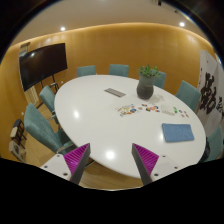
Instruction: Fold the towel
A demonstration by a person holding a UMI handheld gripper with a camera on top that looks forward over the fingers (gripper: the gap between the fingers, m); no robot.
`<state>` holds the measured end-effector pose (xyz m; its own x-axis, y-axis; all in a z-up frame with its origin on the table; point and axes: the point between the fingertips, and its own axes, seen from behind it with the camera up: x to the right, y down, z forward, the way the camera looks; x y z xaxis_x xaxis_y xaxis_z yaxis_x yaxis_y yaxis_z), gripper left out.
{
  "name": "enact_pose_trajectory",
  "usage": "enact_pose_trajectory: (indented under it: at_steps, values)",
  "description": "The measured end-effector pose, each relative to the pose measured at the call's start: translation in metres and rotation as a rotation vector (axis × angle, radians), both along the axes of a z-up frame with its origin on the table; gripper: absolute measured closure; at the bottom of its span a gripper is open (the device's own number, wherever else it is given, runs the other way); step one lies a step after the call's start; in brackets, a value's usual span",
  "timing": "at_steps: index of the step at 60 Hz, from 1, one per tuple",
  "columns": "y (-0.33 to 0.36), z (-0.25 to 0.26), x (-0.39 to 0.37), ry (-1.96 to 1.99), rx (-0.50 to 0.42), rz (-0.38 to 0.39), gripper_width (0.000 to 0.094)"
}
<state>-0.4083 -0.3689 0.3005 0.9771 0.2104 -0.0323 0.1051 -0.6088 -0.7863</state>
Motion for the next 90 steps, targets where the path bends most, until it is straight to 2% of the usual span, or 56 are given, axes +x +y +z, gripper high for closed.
enact_pose_trajectory:
  at_steps: [14, 23, 41, 48, 57, 60, 62, 66, 69, 71, 75, 82, 90]
  values:
    - [0.022, -0.052, 0.05, 0.013, -0.071, -0.027, 0.006]
    - [0.066, -0.123, 0.132, -0.005, -0.095, -0.073, 0.006]
    - [0.247, -0.222, 0.314, -0.1, -0.036, -0.19, 0.0073]
    - [0.302, -0.264, 0.348, -0.131, -0.045, -0.201, 0.0075]
    - [0.336, -0.303, 0.366, -0.125, -0.096, -0.211, 0.0082]
    - [0.339, -0.313, 0.368, -0.128, -0.12, -0.204, 0.0161]
    - [0.345, -0.31, 0.37, -0.136, -0.092, -0.206, 0.0233]
    - [0.349, -0.312, 0.372, -0.169, -0.081, -0.188, 0.0461]
    - [0.35, -0.312, 0.375, -0.193, -0.069, -0.176, 0.0701]
    - [0.351, -0.311, 0.381, -0.213, -0.062, -0.184, 0.0801]
    - [0.35, -0.311, 0.381, -0.209, -0.071, -0.172, 0.0848]
    - [0.34, -0.304, 0.348, -0.082, -0.128, -0.138, 0.0859]
    - [0.32, -0.245, 0.291, 0.196, -0.14, -0.063, 0.0861]
